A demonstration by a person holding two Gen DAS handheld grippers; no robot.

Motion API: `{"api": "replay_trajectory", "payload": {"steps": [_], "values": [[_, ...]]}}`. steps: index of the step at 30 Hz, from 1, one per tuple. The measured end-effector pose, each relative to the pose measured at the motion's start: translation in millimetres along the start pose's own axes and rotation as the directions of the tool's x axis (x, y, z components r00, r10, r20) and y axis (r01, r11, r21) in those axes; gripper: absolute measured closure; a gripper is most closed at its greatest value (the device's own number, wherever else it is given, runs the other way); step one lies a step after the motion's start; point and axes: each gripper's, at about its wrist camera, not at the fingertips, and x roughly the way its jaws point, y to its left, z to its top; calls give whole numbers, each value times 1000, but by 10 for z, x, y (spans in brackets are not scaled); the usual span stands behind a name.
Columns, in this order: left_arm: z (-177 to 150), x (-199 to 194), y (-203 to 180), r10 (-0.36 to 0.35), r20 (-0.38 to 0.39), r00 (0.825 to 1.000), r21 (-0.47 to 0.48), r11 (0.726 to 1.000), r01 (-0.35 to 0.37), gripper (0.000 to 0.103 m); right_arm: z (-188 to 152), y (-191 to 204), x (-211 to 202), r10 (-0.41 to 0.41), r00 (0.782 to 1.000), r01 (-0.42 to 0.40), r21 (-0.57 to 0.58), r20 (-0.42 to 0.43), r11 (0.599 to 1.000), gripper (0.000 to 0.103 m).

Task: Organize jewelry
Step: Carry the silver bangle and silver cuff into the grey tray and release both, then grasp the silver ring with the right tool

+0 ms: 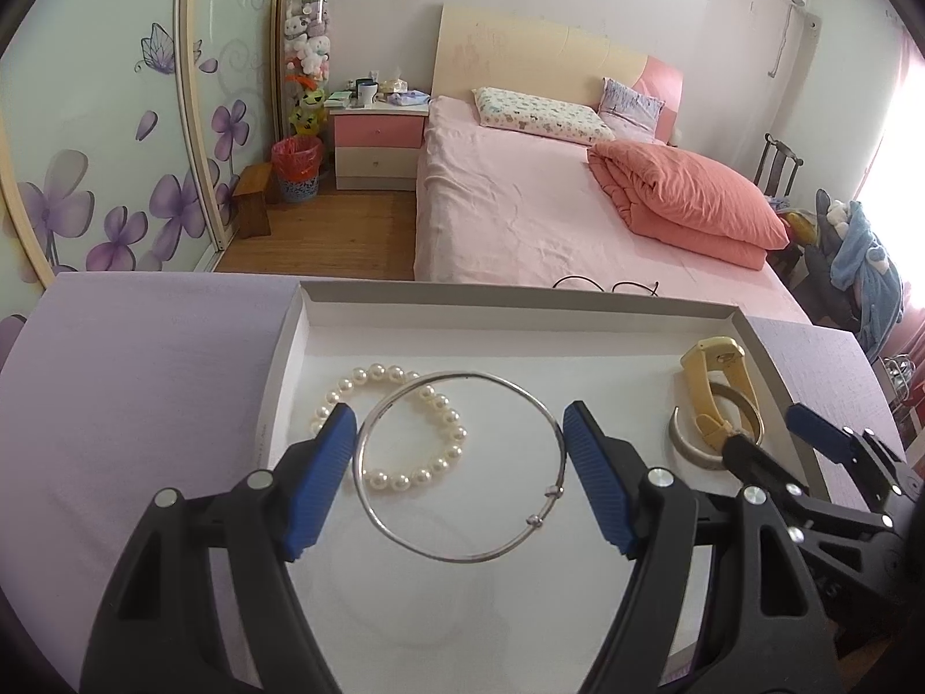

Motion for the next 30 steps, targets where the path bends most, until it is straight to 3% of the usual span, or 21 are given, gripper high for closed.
{"api": "replay_trajectory", "payload": {"steps": [9, 17, 24, 30], "values": [[11, 9, 41, -17, -16, 1000, -18, 1000, 17, 28, -63, -79, -7, -7, 1000, 7, 23, -11, 1000, 24], [-36, -421, 201, -18, 43, 999, -40, 999, 20, 20, -143, -173, -288, 16, 1000, -17, 65, 22, 998, 24], [-466, -1123, 444, 57, 156, 986, 10, 998, -59, 12, -321, -137, -746, 41, 996, -47, 68, 85, 997, 24], [-907, -1572, 786, 80, 180, 980, -7, 997, -80, 8, -652, -29, -1153, 79, 991, -84, 45, 108, 995, 24]]}}
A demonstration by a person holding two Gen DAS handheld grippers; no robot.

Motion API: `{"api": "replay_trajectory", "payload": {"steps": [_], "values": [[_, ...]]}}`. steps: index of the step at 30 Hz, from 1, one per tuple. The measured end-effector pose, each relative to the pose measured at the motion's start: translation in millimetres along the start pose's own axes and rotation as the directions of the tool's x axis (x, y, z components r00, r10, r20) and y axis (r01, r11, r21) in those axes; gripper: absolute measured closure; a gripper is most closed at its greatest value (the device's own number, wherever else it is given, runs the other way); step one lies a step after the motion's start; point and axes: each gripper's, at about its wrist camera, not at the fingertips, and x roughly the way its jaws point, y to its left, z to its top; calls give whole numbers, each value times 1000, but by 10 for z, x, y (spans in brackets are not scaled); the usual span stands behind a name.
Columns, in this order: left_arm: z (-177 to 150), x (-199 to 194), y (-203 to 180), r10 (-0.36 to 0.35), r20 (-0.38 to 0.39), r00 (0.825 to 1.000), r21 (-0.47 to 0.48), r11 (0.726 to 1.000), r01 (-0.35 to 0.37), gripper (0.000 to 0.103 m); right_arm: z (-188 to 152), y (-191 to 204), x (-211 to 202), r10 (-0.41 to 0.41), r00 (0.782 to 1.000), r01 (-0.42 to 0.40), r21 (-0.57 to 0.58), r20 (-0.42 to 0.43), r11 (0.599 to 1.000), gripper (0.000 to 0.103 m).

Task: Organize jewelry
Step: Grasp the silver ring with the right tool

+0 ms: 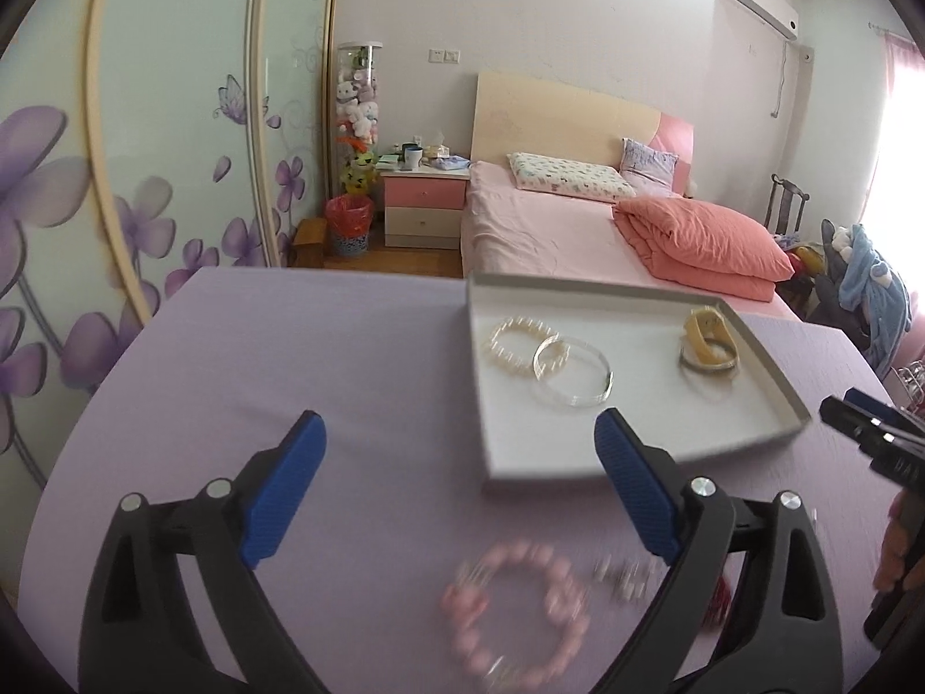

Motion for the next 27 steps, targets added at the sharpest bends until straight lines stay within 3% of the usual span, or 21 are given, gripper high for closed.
{"api": "replay_trajectory", "payload": {"steps": [7, 12, 27], "values": [[-465, -431, 281, -10, 2, 1000, -14, 1000, 10, 6, -434, 152, -272, 36, 998, -37, -24, -41, 999, 24], [-661, -583, 292, -19, 4, 1000, 10, 1000, 19, 5, -794, 370, -313, 56, 992, -66, -82, -116, 994, 27], [-829, -553, 252, -29, -32, 999, 17, 999, 30, 5, -1228, 636, -280, 87, 970, -114, -108, -227, 988, 42]]}}
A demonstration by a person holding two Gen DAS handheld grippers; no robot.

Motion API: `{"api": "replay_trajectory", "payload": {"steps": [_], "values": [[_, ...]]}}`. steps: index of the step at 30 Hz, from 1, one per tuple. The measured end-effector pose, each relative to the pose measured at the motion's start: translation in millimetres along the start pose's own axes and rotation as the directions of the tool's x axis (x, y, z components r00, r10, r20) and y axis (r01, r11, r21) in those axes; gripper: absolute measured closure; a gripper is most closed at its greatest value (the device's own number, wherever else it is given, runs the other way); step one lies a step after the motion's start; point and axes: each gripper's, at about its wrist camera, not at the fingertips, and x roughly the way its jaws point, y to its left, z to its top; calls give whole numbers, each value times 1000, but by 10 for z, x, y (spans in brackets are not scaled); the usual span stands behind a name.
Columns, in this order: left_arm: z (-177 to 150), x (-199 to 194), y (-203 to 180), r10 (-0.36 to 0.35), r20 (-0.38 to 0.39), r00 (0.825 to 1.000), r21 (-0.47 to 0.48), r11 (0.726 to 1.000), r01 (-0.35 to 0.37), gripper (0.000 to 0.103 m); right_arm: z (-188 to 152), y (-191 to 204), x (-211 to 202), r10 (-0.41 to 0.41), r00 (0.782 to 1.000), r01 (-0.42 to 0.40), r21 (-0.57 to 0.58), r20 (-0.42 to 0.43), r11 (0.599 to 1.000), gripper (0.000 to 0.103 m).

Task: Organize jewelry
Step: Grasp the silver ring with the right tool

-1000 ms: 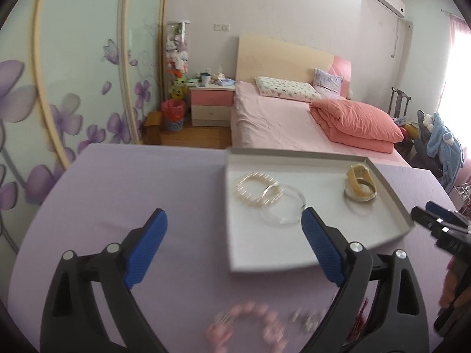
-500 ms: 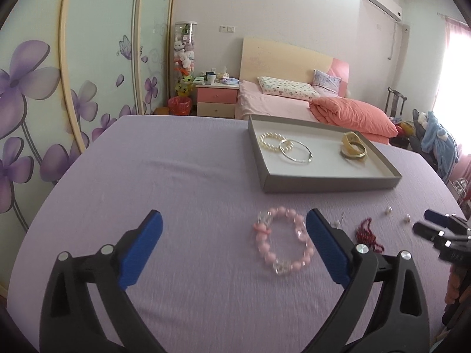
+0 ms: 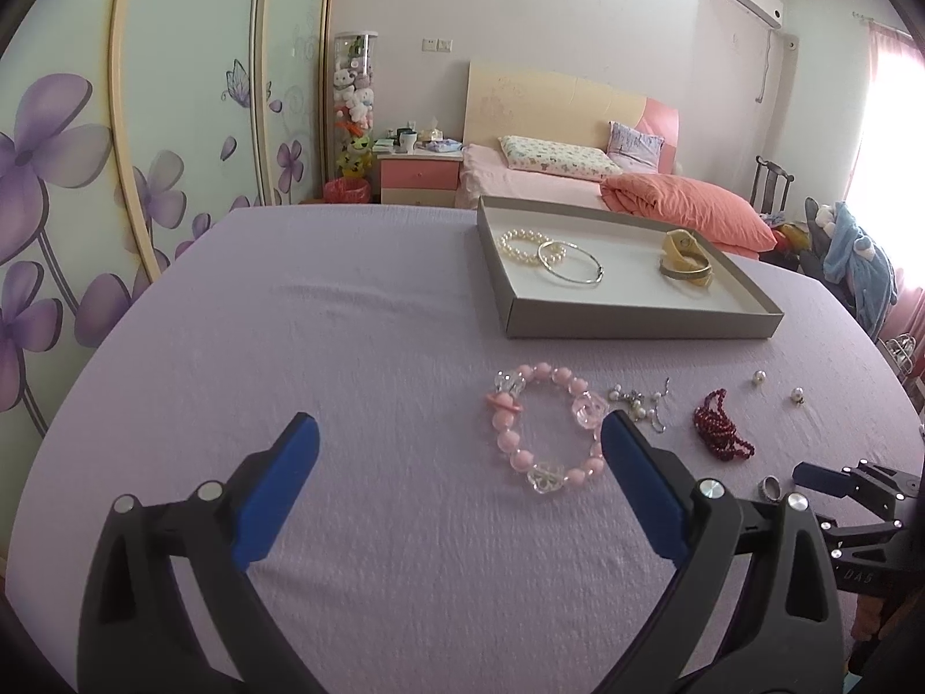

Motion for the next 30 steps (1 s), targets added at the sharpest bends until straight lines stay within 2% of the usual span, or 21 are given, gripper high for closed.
{"api": "replay_trajectory", "payload": {"steps": [6, 12, 18, 19, 26, 30], "values": [[-18, 32, 19, 3, -10, 1000, -1, 1000, -3, 5, 6, 73, 0, -31, 1000, 31, -16, 1, 999, 49], [-14, 91, 7, 13, -21, 1000, -4, 1000, -13, 5, 11, 158, 19, -76, 997, 76, -49, -2, 996, 63], [-14, 129, 0, 23, -38, 999, -4, 1000, -23, 5, 21, 199, 29, -80, 997, 80, -54, 0, 995, 75], [-15, 135, -3, 21, -41, 999, -2, 1000, -21, 5, 21, 197, 26, -77, 997, 77, -53, 1, 996, 80], [-21, 245, -150, -2, -88, 996, 34, 999, 5, 5, 28, 93, 4, -65, 998, 65, -13, 2, 998, 81], [-10, 395, -249, 15, -122, 992, 54, 998, -9, 5, 52, 8, 2, -70, 998, 70, 7, 3, 997, 81]]}}
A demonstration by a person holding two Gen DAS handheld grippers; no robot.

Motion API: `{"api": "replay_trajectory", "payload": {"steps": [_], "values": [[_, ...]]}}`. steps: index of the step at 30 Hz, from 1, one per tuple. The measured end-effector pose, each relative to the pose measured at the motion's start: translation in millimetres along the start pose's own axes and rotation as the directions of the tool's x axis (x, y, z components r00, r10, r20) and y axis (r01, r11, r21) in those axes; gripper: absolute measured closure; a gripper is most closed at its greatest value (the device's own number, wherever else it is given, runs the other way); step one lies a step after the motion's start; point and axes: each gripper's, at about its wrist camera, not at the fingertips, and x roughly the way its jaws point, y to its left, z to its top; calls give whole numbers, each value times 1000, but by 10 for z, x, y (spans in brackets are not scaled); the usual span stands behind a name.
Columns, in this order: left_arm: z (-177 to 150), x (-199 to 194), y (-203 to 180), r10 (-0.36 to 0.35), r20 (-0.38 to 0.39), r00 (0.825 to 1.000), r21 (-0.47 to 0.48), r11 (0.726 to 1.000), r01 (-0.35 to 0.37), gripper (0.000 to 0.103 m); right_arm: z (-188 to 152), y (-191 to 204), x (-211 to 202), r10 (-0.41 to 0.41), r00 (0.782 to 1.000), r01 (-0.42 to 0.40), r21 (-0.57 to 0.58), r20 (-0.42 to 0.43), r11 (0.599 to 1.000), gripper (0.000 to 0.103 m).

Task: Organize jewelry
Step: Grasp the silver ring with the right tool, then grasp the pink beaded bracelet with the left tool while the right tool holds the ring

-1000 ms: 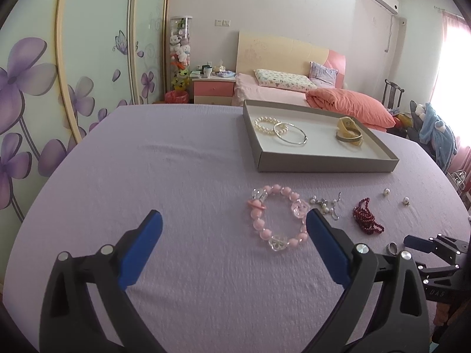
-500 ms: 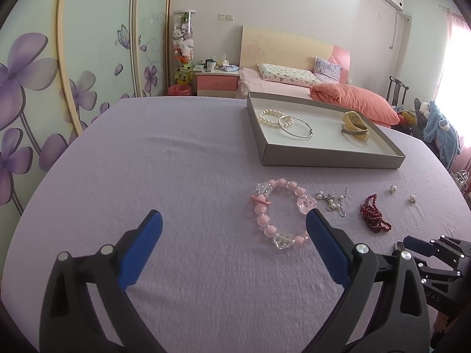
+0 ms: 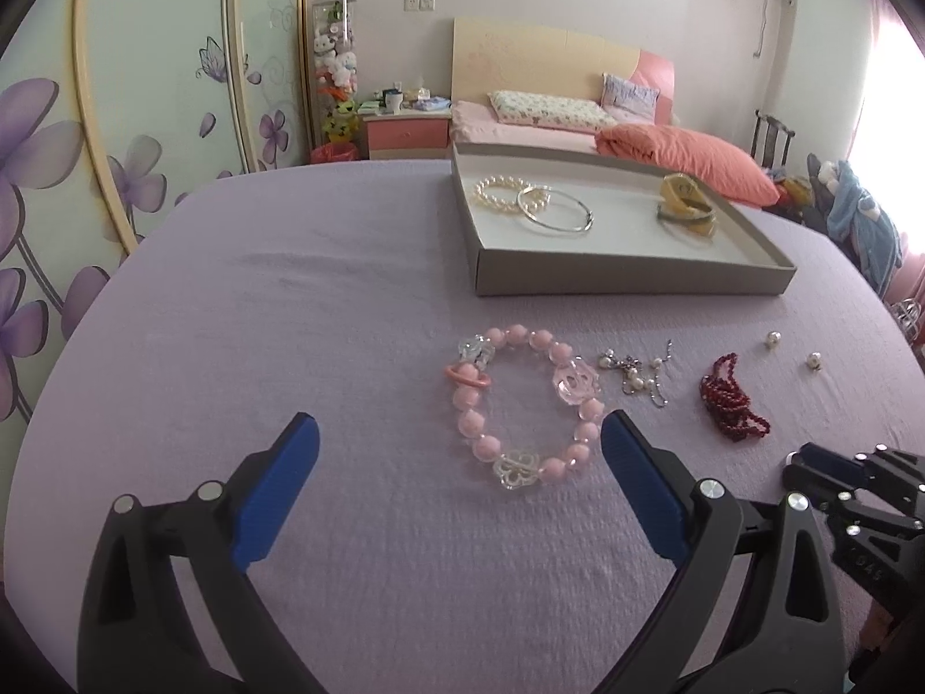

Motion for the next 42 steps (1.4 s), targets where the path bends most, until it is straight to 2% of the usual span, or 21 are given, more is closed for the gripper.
{"api": "replay_trajectory", "payload": {"steps": [4, 6, 9, 14, 17, 19, 20, 30, 36, 42], "values": [[47, 142, -21, 26, -26, 999, -9, 1000, -26, 6, 28, -69, -7, -3, 1000, 3, 15, 5, 1000, 81], [77, 223, 1, 31, -45, 999, -29, 999, -32, 19, 44, -84, -8, -1, 1000, 1, 18, 8, 1000, 81], [115, 354, 49, 25, -82, 996, -49, 998, -29, 31, 61, -88, 1, 3, 1000, -3, 21, 6, 1000, 80], [151, 496, 13, 53, -100, 994, -19, 998, -55, 41, 81, -121, 18, 13, 1000, -13, 34, -1, 999, 80], [179, 532, -17, 68, -98, 993, -6, 998, -69, 54, 85, -141, 26, 18, 1000, -18, 42, -3, 999, 80], [197, 536, -38, 64, -93, 994, 5, 998, -64, 68, 93, -146, 22, 19, 1000, -18, 44, -1, 999, 80], [199, 534, -51, 62, -91, 994, 13, 998, -61, 80, 96, -148, 19, 19, 1000, -19, 45, 1, 999, 80], [122, 388, -13, 13, -83, 996, 18, 1000, -11, 82, 125, -199, -68, 19, 999, -21, 56, 29, 998, 80], [141, 66, -14, -47, -15, 999, 22, 999, 47, 82, 157, -210, -117, 21, 999, -24, 61, 46, 998, 80], [240, -287, -77, -112, 64, 992, 36, 993, 110, 82, 194, -250, -203, 17, 997, -22, 66, 75, 998, 81]]}}
